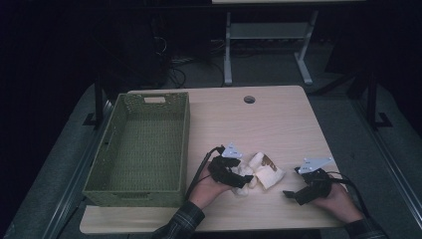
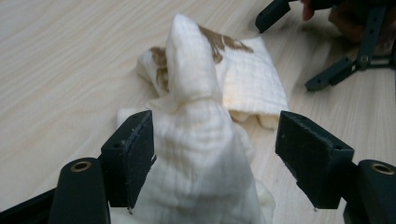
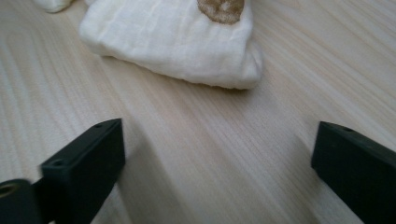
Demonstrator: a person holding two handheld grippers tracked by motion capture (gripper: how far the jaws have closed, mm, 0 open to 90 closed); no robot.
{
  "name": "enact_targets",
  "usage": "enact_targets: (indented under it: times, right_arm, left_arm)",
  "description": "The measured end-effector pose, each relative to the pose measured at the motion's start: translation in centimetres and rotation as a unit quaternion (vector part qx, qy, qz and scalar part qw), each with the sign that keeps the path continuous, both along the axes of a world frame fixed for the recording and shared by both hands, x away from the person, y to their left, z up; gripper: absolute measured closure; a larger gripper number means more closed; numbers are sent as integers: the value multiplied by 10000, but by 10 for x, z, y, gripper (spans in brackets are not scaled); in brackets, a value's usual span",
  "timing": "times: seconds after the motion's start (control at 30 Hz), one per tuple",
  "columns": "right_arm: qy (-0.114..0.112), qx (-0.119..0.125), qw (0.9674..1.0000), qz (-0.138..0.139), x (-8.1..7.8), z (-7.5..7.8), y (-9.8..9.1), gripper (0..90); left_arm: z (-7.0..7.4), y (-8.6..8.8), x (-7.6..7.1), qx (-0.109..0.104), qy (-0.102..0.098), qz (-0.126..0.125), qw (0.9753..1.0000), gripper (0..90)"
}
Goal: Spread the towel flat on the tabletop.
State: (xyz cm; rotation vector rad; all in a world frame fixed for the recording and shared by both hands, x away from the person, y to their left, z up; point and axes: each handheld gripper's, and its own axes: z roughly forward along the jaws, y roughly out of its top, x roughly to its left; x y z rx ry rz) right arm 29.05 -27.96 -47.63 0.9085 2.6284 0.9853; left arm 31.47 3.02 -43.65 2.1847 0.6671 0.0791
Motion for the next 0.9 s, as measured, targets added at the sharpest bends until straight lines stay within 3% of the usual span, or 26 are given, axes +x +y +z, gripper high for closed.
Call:
enact_targets:
  times: [0.1,0.17,0.2,0.23,0.33,0.4,0.47,0.9]
  right_arm:
    - [7,117,9999,-8,-1,5,-2,98]
    - [-84,291,9995,40,-2,10,-4,163]
    - [-110,497,9986,120,-2,16,-4,211]
    - [-110,497,9986,120,-2,16,-4,211]
    - [-245,803,9960,311,0,27,1,319]
    - [-233,871,9951,396,1,29,4,357]
    - [-188,1004,9929,603,1,30,13,432]
    - [-69,878,9913,976,4,19,49,535]
  left_arm:
    - [-3,5,-2,22,1,105,9999,277]
    - [-4,8,-4,-3,39,236,9997,284]
    - [-4,11,-4,31,20,273,9996,292]
    - [-4,13,-5,18,13,326,9995,292]
    - [-6,18,-5,91,4,483,9988,319]
    - [-8,21,-5,67,46,612,9981,328]
    - [-10,22,-3,189,21,687,9975,347]
    - [-22,24,7,507,-119,1106,9925,394]
